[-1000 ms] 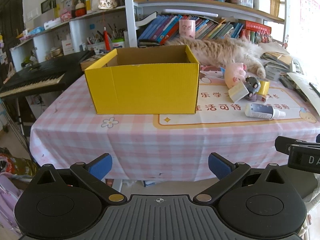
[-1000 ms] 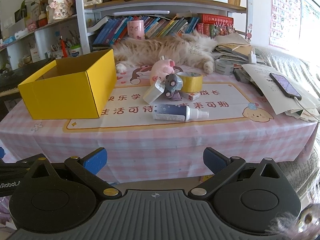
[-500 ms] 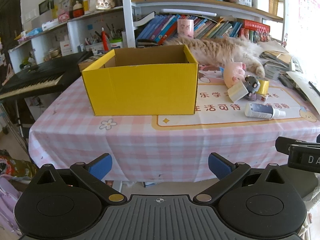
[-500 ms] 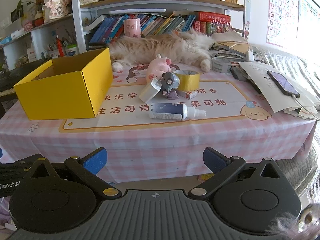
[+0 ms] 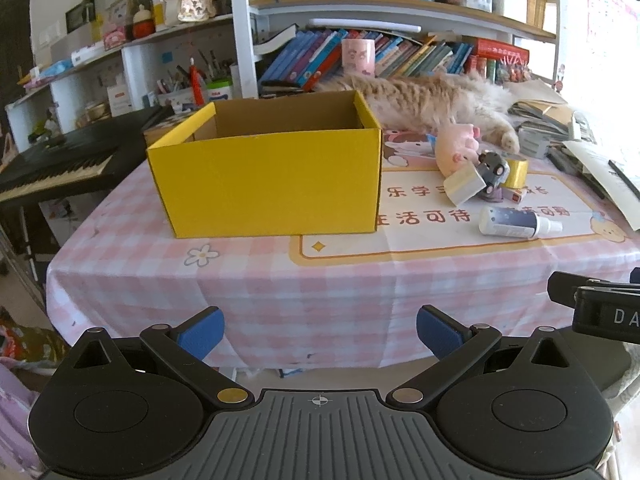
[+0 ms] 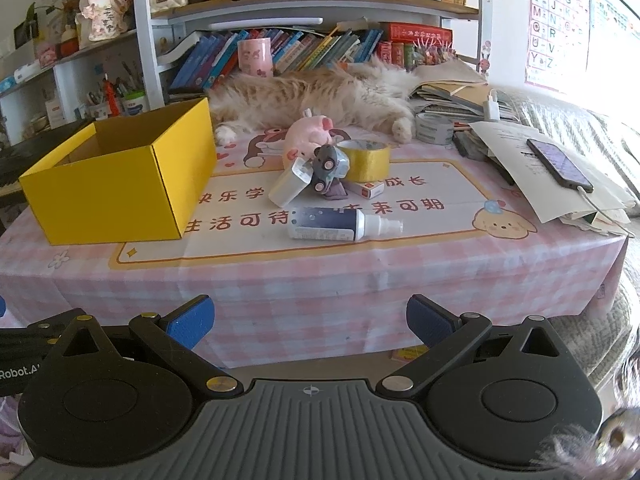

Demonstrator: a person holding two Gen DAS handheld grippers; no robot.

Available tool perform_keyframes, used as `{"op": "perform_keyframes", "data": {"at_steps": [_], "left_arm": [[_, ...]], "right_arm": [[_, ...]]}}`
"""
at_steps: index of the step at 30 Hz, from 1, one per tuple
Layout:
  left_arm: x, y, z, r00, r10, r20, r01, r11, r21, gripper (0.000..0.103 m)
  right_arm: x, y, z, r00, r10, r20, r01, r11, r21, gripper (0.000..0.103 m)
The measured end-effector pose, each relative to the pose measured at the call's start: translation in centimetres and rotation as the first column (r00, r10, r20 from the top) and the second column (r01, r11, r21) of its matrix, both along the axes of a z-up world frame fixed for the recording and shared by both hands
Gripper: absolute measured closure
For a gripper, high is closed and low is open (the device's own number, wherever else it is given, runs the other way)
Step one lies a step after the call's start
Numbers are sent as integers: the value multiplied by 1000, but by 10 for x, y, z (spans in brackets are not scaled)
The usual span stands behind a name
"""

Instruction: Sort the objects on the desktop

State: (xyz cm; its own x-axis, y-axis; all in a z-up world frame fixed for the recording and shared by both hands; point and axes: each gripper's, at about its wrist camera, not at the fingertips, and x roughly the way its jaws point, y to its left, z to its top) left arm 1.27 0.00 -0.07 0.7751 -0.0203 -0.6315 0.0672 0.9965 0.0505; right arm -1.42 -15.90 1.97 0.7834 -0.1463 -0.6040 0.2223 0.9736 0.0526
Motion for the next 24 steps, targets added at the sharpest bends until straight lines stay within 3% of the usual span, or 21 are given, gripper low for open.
{"op": "perform_keyframes", "data": {"at_steps": [24], "left_arm": [[25, -10, -5, 999, -38, -31, 38, 999, -12, 0]], "right_arm": [[19, -6, 1, 999, 48, -5, -48, 999, 5, 0]]}}
